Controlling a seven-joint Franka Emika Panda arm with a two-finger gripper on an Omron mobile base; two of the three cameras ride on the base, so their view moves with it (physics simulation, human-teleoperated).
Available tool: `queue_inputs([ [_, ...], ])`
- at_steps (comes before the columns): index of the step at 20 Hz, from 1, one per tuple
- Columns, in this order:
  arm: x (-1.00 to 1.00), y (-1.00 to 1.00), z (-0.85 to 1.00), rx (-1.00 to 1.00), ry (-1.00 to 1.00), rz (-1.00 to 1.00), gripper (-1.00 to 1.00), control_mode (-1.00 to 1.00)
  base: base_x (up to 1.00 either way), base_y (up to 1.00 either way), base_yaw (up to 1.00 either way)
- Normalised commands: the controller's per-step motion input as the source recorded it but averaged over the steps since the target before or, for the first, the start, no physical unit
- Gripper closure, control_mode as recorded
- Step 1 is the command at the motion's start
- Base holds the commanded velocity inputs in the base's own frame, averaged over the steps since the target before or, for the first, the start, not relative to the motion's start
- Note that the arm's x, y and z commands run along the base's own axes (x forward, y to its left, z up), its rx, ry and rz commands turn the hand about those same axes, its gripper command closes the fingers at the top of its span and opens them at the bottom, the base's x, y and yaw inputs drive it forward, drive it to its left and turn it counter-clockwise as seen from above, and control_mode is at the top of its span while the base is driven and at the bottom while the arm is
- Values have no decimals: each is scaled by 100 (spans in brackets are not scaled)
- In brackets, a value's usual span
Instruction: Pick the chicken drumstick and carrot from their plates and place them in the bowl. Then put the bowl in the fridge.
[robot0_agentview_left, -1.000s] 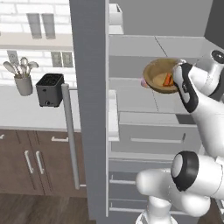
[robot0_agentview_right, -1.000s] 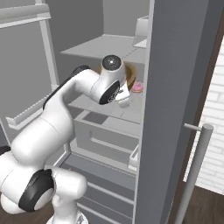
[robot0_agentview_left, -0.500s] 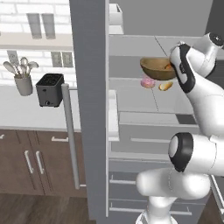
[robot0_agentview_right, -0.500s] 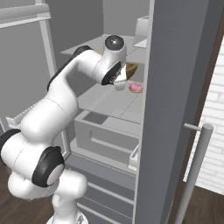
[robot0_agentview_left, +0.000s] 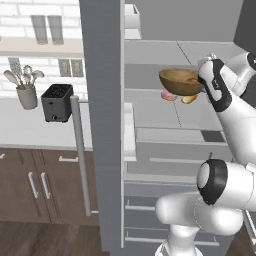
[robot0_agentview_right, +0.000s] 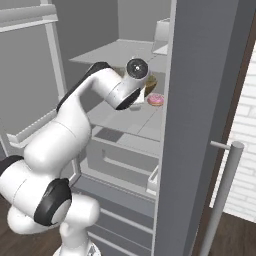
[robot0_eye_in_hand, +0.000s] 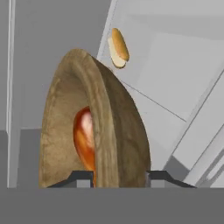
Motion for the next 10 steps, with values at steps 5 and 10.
queue_inputs([
  [5,-16,21,-94,24,-2,0,100,-100,0,0,0],
  [10,2,7,-98,21,-1,0,100,-100,0,0,0],
])
